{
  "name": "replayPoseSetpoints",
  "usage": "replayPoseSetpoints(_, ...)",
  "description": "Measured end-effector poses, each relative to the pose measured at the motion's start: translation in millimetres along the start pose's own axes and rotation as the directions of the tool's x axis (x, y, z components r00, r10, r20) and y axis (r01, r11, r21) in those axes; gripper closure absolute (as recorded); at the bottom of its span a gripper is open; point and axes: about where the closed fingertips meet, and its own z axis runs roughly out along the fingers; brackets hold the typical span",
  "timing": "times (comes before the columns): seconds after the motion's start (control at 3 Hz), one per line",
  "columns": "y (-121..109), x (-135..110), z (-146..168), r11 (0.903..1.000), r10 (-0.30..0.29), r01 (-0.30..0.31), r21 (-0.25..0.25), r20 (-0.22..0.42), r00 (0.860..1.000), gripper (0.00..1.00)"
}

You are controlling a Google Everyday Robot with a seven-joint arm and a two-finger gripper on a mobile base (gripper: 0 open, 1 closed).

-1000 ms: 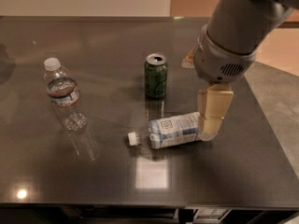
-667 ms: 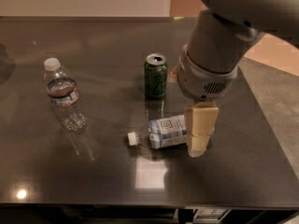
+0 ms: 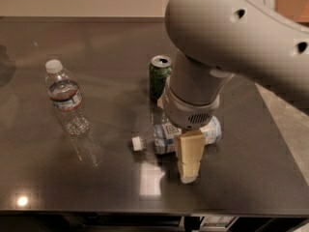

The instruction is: Place blue plastic bottle upright

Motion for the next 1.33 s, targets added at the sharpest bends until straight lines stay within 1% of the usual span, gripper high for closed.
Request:
replayPoseSetpoints(0.33,-5,1,15,0.9997,-0.015,0.015,-0.019,-0.015,1.0,0.0)
replayPoseSetpoints(0.67,-12,4,25,0.9992,-0.024,0.023,-0.032,-0.028,0.999,0.18)
replayPoseSetpoints(1.0,-19,8,26,0.9993,-0.018,0.017,-0.035,-0.032,0.999,0.41)
replayPoseSetpoints(1.33,-25,11,17,0.9997,0.001,-0.001,-0.026,-0.019,1.0,0.64)
